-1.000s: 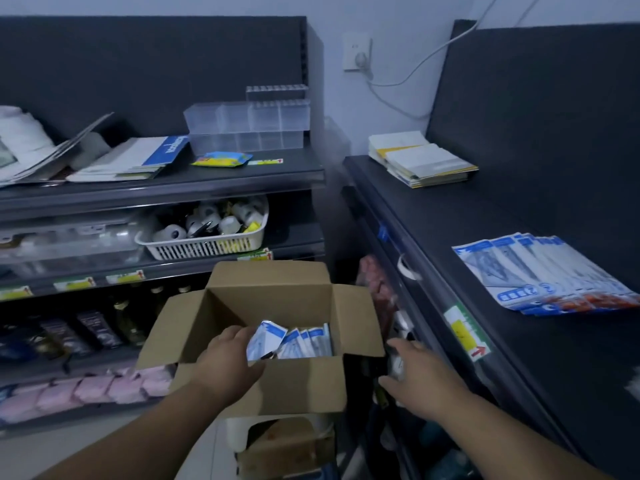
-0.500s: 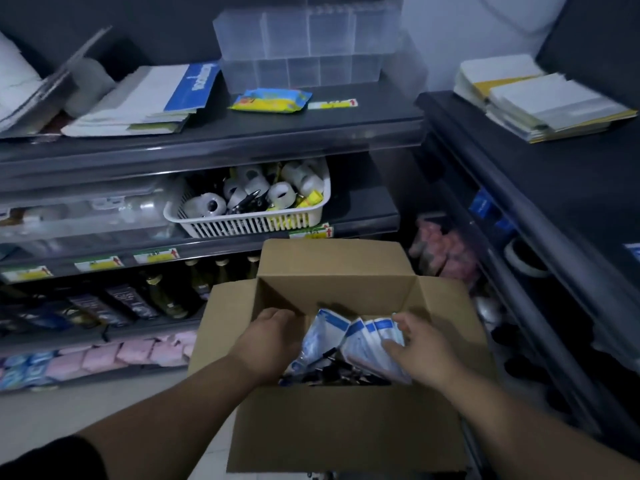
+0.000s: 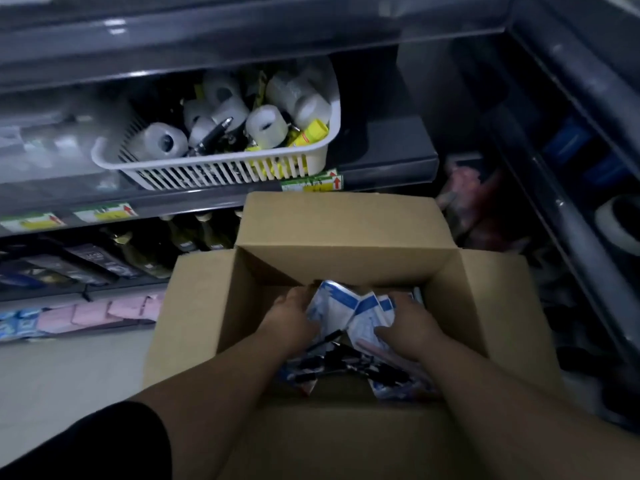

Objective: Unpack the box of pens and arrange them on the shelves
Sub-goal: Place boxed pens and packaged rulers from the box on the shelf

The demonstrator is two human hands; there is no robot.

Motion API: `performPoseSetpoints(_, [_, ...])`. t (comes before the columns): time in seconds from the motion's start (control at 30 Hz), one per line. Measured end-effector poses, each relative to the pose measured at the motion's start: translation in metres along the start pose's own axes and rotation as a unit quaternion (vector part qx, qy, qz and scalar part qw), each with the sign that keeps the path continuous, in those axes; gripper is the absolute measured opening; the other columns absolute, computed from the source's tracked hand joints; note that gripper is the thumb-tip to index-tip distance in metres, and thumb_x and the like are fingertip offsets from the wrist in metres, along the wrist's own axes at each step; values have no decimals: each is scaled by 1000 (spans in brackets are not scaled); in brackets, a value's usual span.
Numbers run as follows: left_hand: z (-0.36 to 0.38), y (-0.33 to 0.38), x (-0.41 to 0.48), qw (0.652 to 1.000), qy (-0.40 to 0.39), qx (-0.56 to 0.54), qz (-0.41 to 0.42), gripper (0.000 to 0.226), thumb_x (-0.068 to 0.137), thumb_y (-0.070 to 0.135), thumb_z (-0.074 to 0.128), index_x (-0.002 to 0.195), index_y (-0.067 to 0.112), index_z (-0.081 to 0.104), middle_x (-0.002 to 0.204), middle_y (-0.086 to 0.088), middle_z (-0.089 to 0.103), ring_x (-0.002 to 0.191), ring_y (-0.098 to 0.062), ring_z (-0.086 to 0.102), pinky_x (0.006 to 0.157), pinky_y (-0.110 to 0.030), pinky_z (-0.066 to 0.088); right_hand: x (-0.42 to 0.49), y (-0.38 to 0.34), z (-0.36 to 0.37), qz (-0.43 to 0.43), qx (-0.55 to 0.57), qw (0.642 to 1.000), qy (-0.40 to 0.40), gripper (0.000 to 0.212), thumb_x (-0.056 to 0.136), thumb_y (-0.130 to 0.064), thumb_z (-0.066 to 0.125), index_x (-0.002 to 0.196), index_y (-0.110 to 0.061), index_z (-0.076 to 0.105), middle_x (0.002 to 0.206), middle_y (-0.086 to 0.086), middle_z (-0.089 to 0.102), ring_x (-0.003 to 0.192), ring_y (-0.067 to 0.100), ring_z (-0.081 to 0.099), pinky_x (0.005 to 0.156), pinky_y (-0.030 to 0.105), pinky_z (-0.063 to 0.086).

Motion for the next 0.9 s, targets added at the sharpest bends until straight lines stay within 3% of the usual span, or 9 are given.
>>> performPoseSetpoints(0.1, [12, -10, 14, 999, -6, -17, -37, 72, 87, 30, 61, 147, 17, 23, 139, -17, 43, 127, -31, 44, 98, -28, 38, 15, 6, 9, -15, -63, 998, -4, 77, 87, -29, 66, 150, -19, 24, 155, 5, 25, 141, 24, 28, 112, 29, 28])
performPoseSetpoints(0.27, [29, -19, 30, 997, -21, -40, -56, 75, 87, 32, 61, 149, 18, 21, 141, -15, 44, 126, -31, 46, 99, -32, 40, 30, 13, 14, -21, -195, 981, -6, 87, 83, -42, 67, 151, -23, 17, 158, 3, 14, 146, 28, 10, 118, 39, 18])
performPoseSetpoints(0.4, [31, -20, 37, 997, -8, -61, -51, 69, 86, 34, 64, 144, 19, 30, 136, -9, 52, 122, -28, 51, 96, -31, 42, 31, 16, 18, -11, -256, 966, -29, 108, 69, -54, 75, 152, -22, 13, 157, 6, 11, 146, 28, 9, 119, 39, 15])
performPoseSetpoints(0.53, [35, -21, 41, 996, -15, -65, -65, 58, 85, 34, 65, 137, 20, 43, 129, -6, 56, 114, -24, 55, 86, -29, 45, 31, 12, 15, -9, -268, 963, -17, 103, 66, -53, 79, 147, -23, 23, 148, 7, 25, 138, 28, 24, 116, 38, 21])
performPoseSetpoints(0.63, [38, -17, 39, 996, -27, -72, -53, 41, 88, 32, 62, 128, 24, 55, 118, -5, 63, 104, -21, 60, 79, -26, 46, 30, 13, 16, 2, -253, 967, -29, 103, 63, -49, 83, 144, -21, 27, 144, 9, 35, 134, 28, 32, 111, 37, 29])
performPoseSetpoints(0.73, [42, -18, 38, 994, -34, -93, -55, 35, 87, 29, 63, 121, 23, 60, 112, -4, 67, 99, -21, 63, 86, -34, 53, 28, 10, 21, 10, -171, 984, -42, 101, 62, -35, 88, 143, -20, 31, 141, 9, 42, 130, 27, 40, 105, 34, 38])
performPoseSetpoints(0.9, [52, -19, 32, 981, -68, -165, -71, 21, 92, 25, 59, 113, 23, 59, 106, 0, 62, 97, -18, 61, 84, -37, 54, 21, 4, 18, 25, -26, 998, -45, 65, 71, -15, 82, 129, -18, 51, 129, 6, 56, 118, 23, 53, 89, 29, 45])
Point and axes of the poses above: each hand's wrist, its own x-axis towards the middle knuckle, its own z-axis out of the palm, y = z × x, the point moved 9 cm from there along x, towards the middle knuckle
